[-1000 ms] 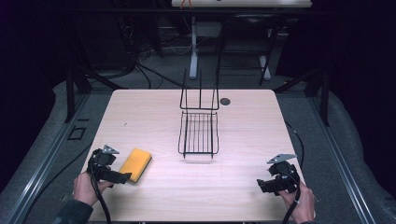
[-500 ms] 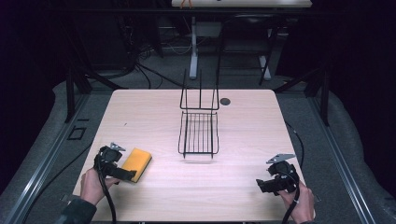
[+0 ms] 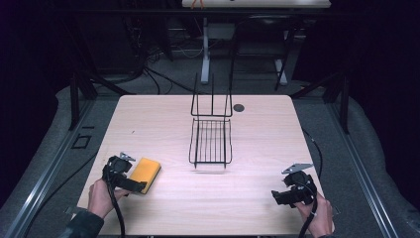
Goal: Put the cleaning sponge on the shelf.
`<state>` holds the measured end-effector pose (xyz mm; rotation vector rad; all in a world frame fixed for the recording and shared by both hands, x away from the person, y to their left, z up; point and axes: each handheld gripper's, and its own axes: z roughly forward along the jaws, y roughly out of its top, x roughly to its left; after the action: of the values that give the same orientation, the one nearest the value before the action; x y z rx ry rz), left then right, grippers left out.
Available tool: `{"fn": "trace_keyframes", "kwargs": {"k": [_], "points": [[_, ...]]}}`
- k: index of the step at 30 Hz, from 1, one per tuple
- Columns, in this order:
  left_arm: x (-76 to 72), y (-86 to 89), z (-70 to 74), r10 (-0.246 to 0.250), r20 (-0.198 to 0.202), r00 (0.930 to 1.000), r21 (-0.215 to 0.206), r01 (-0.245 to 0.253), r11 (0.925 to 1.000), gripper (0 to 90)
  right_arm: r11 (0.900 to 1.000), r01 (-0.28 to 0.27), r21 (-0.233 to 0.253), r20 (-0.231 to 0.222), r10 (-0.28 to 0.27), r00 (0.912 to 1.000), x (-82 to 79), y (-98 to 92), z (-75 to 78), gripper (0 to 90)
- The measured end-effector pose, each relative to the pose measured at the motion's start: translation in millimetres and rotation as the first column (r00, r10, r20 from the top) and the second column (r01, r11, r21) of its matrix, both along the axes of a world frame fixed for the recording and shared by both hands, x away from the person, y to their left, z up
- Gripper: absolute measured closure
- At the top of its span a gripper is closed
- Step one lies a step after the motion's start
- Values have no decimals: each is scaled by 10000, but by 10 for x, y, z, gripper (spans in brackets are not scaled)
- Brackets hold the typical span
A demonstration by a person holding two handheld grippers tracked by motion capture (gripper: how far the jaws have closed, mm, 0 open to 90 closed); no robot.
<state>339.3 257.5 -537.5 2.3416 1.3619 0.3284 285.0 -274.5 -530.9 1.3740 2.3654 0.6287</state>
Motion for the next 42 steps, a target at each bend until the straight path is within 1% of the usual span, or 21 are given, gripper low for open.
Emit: {"fn": "trace_keyframes", "kwargs": {"k": [1, 2, 4, 6, 7, 8, 10, 11, 12, 13, 16, 17, 22, 29, 31, 36, 37, 42], "points": [[-3, 6, 17, 35, 102, 9999, -33, -35, 10000, 0, 10000, -2, 3, 1, 2, 10000, 0, -1, 1, 134], [-3, 6, 17, 35, 102, 9999, -33, -35, 10000, 0, 10000, -2, 3, 1, 2, 10000, 0, -1, 1, 134], [-14, 9, 50, 75, 187, 9998, -251, -70, 9997, 0, 10000, 2, 22, 0, -2, 10000, -1, -3, 3, 134], [-18, -7, 45, -6, 209, 9998, -248, 11, 9997, 0, 10000, 3, 31, -15, -3, 10000, 4, -3, -1, 134], [-18, -42, 22, -138, 61, 9999, -182, 139, 9997, 0, 10000, -4, 23, -16, 4, 10000, 7, -2, -6, 134], [-18, -42, 22, -138, 61, 9999, -182, 139, 9997, 0, 10000, -4, 23, -16, 4, 10000, 7, -2, -6, 134], [-10, -70, -12, -220, -101, 9997, 44, 220, 9997, 0, 10000, -47, 25, -11, 47, 10000, 5, 4, -7, 134], [0, -87, -61, -298, -313, 9991, 162, 303, 9994, 2, 10000, -58, 78, 55, 57, 10000, 5, 8, -12, 134], [0, -87, -61, -298, -313, 9991, 162, 303, 9994, 7, 10000, -58, 78, 55, 57, 10000, 5, 8, -12, 134], [3, -99, -90, -388, -494, 9980, 221, 399, 9990, 21, 10000, -46, 42, -13, 46, 10000, 6, 4, -7, 135], [1, -109, -105, -503, -581, 9970, 208, 515, 9985, 126, 10000, -69, -5, -33, 69, 10000, 8, 1, -12, 136], [-2, -116, -120, -556, -666, 9962, 186, 570, 9982, 164, 10000, -77, 3, -52, 77, 10000, 8, 2, -12, 135], [-11, -108, -105, -563, -566, 9968, 101, 570, 9983, 202, 10000, -77, 0, -57, 77, 10000, 7, -1, -9, 136], [-35, -102, -59, -583, -327, 9978, 54, 585, 9983, 212, 10000, -67, 4, -45, 67, 10000, 7, -1, -11, 136], [-45, -98, -43, -552, -217, 9982, -18, 552, 9985, 216, 10000, -67, 2, -46, 67, 10000, 7, -1, -11, 136], [-55, -91, -15, -597, -113, 9982, -15, 597, 9982, 231, 10000, -57, -1, -73, 57, 10000, 6, -4, -8, 137], [-62, -89, -2, -607, -5, 9982, -36, 607, 9981, 233, 10000, -51, 2, -76, 51, 10000, 6, -4, -7, 137], [-74, -89, 26, -609, 65, 9981, -55, 610, 9981, 239, 10000, -29, 51, -78, 30, 10000, 2, -5, -2, 137]]}}
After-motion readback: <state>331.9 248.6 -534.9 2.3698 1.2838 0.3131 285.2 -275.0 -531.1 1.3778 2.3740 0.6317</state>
